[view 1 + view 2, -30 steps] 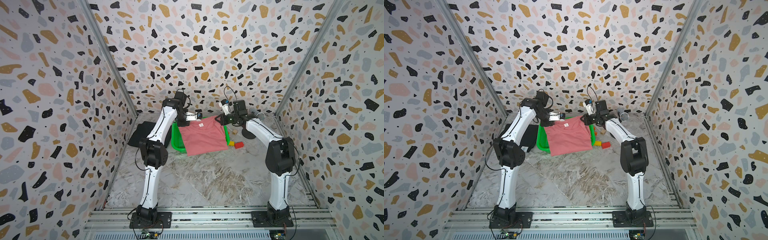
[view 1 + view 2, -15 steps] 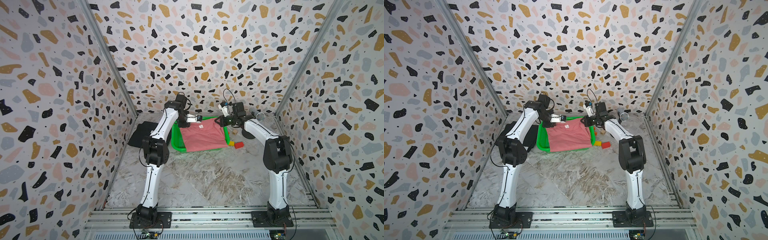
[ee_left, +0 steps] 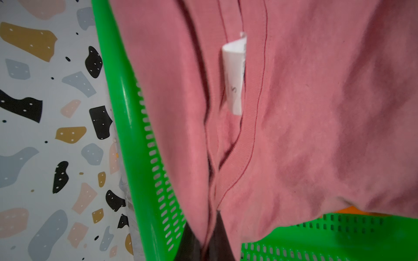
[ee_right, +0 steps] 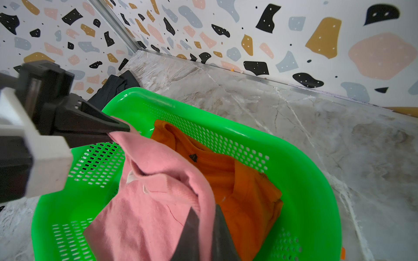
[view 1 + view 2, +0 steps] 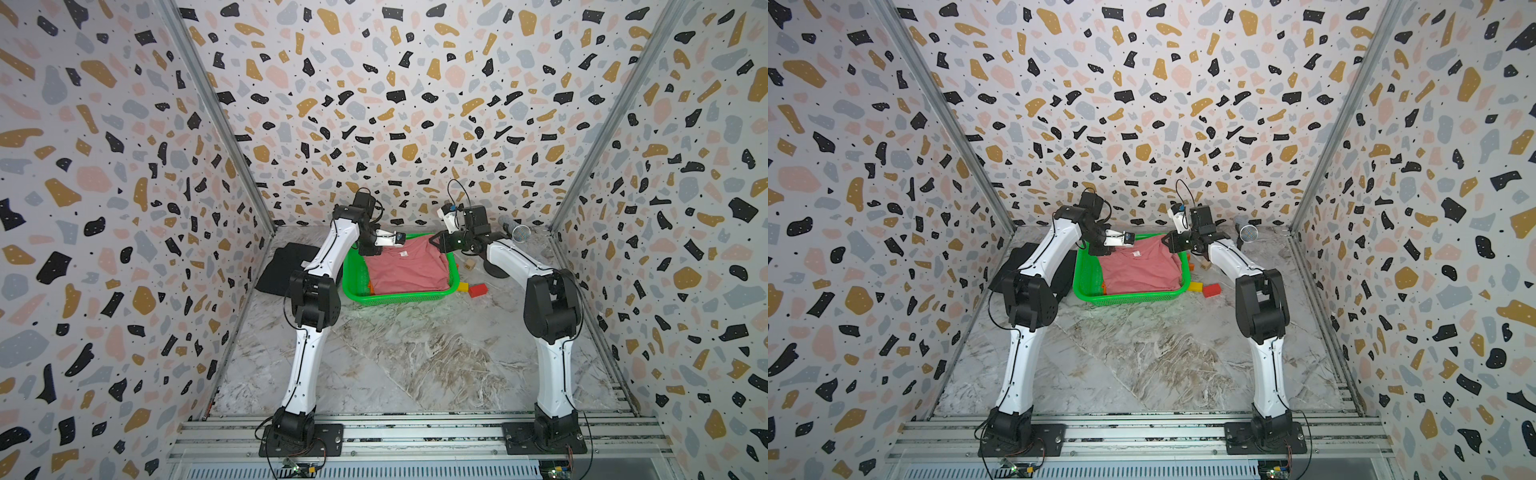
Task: Put the folded t-shirts into the basket
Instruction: Place the T-shirt in the bin.
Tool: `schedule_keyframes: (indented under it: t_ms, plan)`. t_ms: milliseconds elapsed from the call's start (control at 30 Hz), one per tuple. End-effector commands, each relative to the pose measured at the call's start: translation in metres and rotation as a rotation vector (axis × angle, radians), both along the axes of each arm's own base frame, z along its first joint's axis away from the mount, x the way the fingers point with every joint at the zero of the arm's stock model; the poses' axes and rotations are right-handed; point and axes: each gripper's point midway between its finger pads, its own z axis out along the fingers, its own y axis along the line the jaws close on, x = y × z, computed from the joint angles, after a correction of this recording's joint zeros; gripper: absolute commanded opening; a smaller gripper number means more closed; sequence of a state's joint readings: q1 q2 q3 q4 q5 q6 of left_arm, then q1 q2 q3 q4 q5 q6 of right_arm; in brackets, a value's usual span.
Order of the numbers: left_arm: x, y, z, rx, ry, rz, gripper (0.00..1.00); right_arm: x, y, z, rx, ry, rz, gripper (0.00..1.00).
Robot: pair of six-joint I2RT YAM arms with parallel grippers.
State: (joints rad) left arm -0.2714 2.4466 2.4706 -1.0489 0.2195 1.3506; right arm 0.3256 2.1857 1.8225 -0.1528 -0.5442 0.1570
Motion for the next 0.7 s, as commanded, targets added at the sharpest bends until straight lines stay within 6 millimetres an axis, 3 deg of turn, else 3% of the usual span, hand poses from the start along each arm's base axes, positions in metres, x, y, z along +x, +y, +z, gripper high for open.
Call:
schedule_keyframes:
  t_ms: [0,133,167,233,300,367,533,667]
  plan:
    - [0.006,0.001,-0.002,-0.008,-0.017,-0.002,0.0,0.004,-0.001,0.012,0.021,-0.029,-0.012,0.0]
    - [0.011,0.0,-0.002,-0.019,-0.031,0.016,0.02,0.008,-0.006,0.007,-0.015,-0.039,-0.028,0.01]
    - [0.012,0.0,-0.002,-0.023,-0.036,0.022,0.09,0.009,-0.007,0.007,-0.027,-0.044,-0.029,0.05]
    - [0.019,-0.002,-0.001,-0.037,-0.058,0.041,0.39,0.014,-0.01,0.007,-0.052,-0.055,-0.045,0.19]
    - [0.027,-0.001,0.003,-0.045,-0.086,0.069,0.57,0.02,-0.016,0.005,-0.083,-0.063,-0.078,0.33]
    - [0.036,0.0,0.009,-0.058,-0.121,0.113,0.74,0.029,-0.026,0.007,-0.129,-0.083,-0.137,0.37]
    - [0.047,0.008,0.047,-0.135,-0.169,0.296,0.79,0.038,-0.042,0.033,-0.175,-0.156,-0.227,0.46]
    - [0.024,0.016,0.089,-0.297,-0.086,0.52,0.79,0.03,-0.054,0.055,-0.206,-0.136,-0.289,0.48]
